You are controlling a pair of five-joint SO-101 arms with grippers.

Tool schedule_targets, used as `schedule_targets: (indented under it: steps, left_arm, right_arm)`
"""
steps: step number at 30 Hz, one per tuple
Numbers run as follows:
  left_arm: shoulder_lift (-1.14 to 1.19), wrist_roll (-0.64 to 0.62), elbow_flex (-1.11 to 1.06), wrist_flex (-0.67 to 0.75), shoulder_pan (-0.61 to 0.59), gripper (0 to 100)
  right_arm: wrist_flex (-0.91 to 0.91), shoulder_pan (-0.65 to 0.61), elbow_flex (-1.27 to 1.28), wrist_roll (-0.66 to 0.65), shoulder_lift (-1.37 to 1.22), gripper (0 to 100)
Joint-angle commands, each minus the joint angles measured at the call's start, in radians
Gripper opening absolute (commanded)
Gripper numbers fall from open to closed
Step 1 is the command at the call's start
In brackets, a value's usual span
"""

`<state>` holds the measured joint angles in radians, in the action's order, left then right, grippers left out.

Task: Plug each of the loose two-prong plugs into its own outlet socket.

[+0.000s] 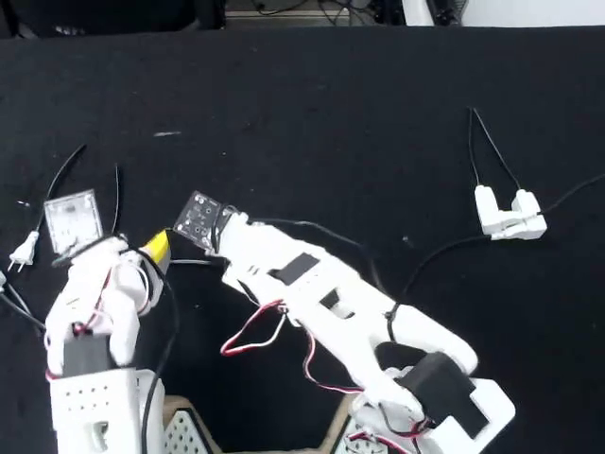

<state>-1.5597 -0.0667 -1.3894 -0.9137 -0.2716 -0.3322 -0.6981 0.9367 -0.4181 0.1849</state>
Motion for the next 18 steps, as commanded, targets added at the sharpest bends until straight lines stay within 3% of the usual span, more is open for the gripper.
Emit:
schedule_targets:
  steps: [1,4,9,18]
  left_arm:
    - [-0.18,-0.008,-0.018,-0.071,0.042,26]
    - [-0.282,-0.003,-0.047,-0.117,0.096,26]
    - [-0.226,-0.003,-0.054,-0.1,0.162,26]
    - [-0.222,-0.002,-0.059,-0.086,0.16,26]
  right_arm:
    - [0.032,-0.021,-0.061,0.044,0.022,1.0]
    - [0.035,-0.023,-0.028,0.08,0.076,1.0]
    - [0.037,-0.063,0.071,0.11,0.229,1.0]
    - [0.032,-0.146,0.236,0.11,0.473,1.0]
